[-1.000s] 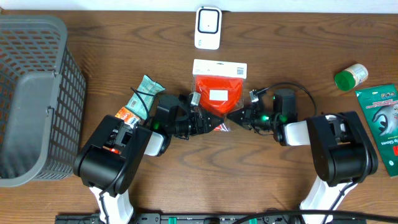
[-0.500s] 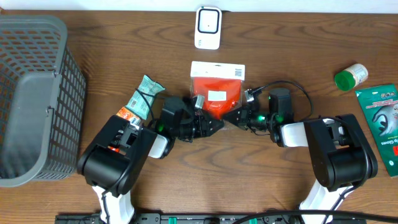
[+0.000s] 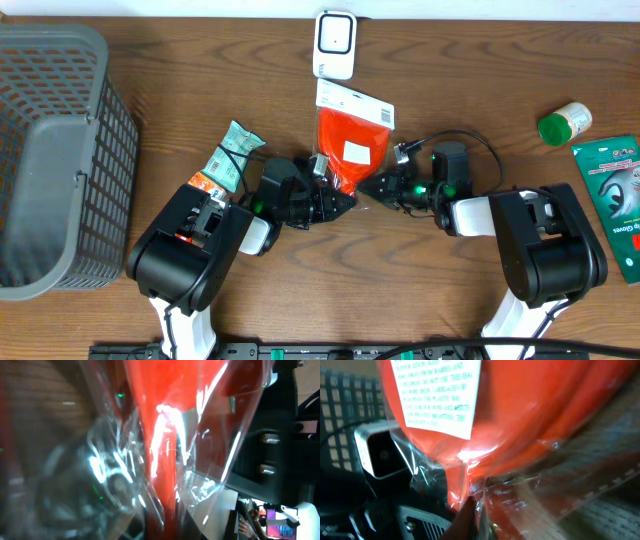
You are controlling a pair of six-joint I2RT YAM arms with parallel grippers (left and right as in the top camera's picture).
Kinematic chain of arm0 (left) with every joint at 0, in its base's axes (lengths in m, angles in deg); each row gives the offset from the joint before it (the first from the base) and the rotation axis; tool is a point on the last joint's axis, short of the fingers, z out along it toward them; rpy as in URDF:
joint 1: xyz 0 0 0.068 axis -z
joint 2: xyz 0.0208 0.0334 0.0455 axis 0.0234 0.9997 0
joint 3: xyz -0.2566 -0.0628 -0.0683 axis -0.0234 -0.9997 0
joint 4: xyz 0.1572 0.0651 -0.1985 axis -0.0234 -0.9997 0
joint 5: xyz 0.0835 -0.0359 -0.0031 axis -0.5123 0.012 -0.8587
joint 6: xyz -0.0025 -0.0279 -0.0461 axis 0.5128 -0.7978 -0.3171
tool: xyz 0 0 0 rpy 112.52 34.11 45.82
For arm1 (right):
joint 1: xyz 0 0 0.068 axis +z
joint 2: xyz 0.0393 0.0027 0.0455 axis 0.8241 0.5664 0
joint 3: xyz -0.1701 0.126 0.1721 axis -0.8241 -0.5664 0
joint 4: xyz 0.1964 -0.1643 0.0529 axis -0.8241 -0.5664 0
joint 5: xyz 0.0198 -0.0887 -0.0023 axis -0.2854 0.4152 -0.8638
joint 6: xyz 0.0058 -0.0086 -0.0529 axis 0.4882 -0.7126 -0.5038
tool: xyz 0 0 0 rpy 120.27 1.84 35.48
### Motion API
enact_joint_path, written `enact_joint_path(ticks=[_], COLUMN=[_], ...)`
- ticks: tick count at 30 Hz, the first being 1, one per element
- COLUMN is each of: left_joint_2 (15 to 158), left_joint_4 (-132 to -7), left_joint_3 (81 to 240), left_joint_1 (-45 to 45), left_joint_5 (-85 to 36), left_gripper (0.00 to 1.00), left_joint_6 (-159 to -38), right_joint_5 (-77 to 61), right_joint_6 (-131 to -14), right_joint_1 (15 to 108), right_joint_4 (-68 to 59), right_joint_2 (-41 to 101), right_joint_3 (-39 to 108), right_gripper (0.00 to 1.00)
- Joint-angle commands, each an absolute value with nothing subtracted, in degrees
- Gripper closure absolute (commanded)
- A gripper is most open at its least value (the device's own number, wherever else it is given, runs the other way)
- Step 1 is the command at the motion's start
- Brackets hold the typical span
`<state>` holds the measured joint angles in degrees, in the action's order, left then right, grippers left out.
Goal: Scan the item barcode
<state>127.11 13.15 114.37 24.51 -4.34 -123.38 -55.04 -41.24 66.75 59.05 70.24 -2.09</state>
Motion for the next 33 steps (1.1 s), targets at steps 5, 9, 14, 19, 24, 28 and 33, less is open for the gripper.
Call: enact_joint_path(ticks=[5,9,14,19,24,28,33], left_joint_2=[127.7,127.7,127.7,127.7,127.7,127.7,127.7], left_joint_4=[12.9,13.0,15.5,20.2,21.5,21.5,21.5], left_joint_3=[113.9,113.9,113.9,113.9,113.9,113.9,113.9], left_joint_1=[24.7,24.7,24.7,24.4,21.8,19.0,16.0], left_joint_5=[-4.9,-4.9,-4.6,-3.2,-1.4,-0.2,-0.1], left_gripper=[0.93,0.93,0.93,0.93,0.93,0.93,0.93], left_joint_6=[-122.4,-122.4,-122.4,-125.7,-127.0,-127.0,-127.0], right_joint_5=[-55.7,-55.7,-56.1,-58.0,-60.6,-62.6,-62.4], right_joint_6=[-42.1,-42.4,-42.4,-43.5,-44.7,-45.8,-49.5], right_joint_1=[67.5,67.2,65.0,60.9,55.7,52.7,51.8], right_joint_4=[59.5,60.4,62.1,62.0,62.0,61.5,56.5], right_joint_2=[69.0,69.0,69.0,69.0,69.0,69.0,69.0], right_joint_3=[-2.3,-2.3,-2.3,-2.3,-2.3,-2.3,-2.3], right_gripper=[0.22,0.19,0.18,0.19,0.21,0.21,0.19])
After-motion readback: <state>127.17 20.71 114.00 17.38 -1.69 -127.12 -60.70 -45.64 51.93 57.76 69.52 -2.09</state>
